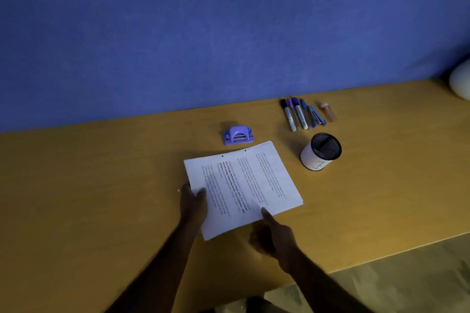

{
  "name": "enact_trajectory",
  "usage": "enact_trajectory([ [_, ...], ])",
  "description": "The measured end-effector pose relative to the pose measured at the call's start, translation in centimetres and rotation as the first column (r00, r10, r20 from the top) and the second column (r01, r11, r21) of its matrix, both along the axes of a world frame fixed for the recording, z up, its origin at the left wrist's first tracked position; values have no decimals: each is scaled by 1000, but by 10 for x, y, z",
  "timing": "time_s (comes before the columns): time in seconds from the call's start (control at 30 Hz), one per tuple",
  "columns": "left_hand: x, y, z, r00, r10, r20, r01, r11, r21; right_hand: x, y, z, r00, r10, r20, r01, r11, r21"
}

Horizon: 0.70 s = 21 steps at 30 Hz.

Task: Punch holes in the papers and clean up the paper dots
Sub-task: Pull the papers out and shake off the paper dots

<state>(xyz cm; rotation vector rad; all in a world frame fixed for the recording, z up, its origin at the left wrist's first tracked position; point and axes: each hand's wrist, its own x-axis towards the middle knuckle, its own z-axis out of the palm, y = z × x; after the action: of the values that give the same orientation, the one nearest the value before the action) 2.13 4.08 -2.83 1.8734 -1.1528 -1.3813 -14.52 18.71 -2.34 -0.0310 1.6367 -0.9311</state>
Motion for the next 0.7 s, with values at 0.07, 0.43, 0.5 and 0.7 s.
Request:
enact_trajectory([
  [0.07,-1,9,3,1000,14,-22,-14,1000,14,9,1,3,974,-131,187,156,979,-128],
  [0.43,32,30,13,960,-54,-275,62,998,20,3,-9,-1,947,-301,117,322,889,-325],
  [0.5,45,16,14,962,-70,-265,80,997,25,-4,-5,2,957,-288,41,284,893,-350],
  [0.7,60,-11,31,883,-463,-71,460,886,-53,-17,-9,14,967,-169,-192,52,867,-496],
])
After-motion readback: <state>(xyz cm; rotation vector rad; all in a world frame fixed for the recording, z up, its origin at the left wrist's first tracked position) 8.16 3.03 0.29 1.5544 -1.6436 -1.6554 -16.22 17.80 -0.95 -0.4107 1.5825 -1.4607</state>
